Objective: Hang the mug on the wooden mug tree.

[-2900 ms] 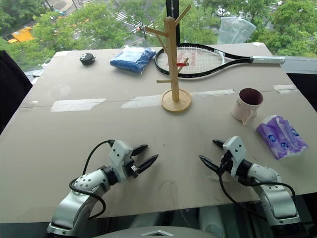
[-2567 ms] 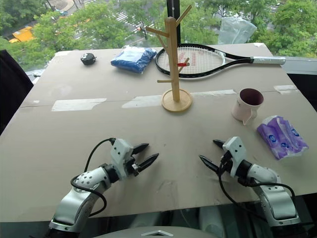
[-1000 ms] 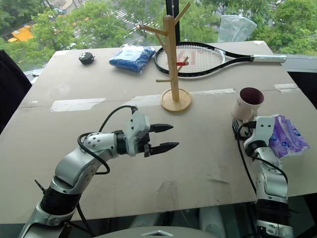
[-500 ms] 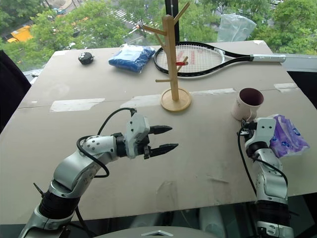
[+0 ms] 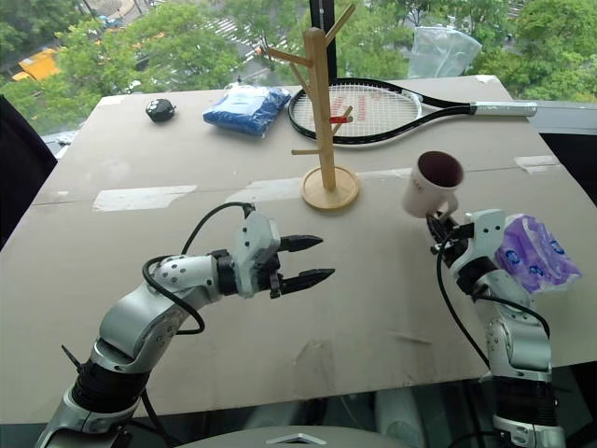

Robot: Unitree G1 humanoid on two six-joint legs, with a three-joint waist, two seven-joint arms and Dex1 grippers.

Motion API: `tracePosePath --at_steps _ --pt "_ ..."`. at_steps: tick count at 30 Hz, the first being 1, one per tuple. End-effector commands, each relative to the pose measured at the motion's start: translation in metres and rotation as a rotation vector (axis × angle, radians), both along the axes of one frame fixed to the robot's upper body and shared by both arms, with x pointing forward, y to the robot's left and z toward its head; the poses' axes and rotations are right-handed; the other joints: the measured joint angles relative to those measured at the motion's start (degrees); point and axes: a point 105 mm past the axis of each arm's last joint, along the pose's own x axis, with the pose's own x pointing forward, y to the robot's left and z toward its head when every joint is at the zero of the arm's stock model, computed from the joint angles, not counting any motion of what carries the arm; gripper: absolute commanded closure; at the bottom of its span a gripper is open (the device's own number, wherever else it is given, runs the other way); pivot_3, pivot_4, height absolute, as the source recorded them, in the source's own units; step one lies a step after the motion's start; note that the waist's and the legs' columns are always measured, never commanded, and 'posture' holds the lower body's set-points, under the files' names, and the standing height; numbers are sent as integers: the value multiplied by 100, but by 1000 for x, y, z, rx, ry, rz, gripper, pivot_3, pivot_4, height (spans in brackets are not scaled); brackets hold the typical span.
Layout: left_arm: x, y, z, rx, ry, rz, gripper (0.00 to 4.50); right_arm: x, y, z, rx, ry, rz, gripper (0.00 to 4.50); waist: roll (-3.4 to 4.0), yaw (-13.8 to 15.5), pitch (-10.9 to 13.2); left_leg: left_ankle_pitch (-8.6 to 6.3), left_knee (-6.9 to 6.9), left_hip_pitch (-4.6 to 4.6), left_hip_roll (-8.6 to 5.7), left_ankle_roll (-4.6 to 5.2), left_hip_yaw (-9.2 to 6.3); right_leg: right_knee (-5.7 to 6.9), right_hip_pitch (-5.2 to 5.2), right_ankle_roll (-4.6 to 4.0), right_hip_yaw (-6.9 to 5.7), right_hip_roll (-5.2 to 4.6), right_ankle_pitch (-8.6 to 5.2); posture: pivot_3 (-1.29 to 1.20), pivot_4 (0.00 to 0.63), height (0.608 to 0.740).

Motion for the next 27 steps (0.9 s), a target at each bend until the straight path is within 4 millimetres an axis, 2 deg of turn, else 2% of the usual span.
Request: tracePosePath --at_steps 1,3,7,15,16,22,27 --pt "-5 -2 13 -16 -57 -12 1360 -17 31 -4 -37 25 217 4224 0 0 0 0 0 0 1 0 0 -1 0 0 0 0 0 0 150 740" --pt "-6 -1 13 -17 -58 -10 1360 -20 33 -13 -74 43 247 4224 -2 20 2 0 0 -2 0 0 1 -1 0 0 0 -3 0 0 150 740" --pt "-7 -1 12 -14 -55 -8 1360 -16 25 -22 -105 51 230 4224 -3 15 2 0 3 -3 -3 0 4 -2 1 1 0 -7 1 0 150 740" --pt "-7 0 11 -7 -52 -9 1360 -12 10 -22 -144 25 155 359 -4 7 1 0 1 -3 -2 0 0 -1 -1 1 -2 -6 0 0 150 740" --pt "-7 0 11 -5 -51 -12 1360 -13 9 -21 -135 22 145 38 -4 9 1 0 1 -3 -2 -1 0 -1 -1 1 -2 -5 0 0 150 740" --pt "-7 0 10 -4 -48 -25 1360 -18 13 -13 -73 7 94 38 -4 14 2 0 1 -3 -2 0 0 -1 -1 1 -2 -6 0 0 150 740" --pt "-7 -1 10 -1 -47 -37 1360 -13 16 -15 -49 -3 43 38 -4 11 1 0 2 -2 -2 -1 1 1 -1 1 -1 -4 1 0 150 740"
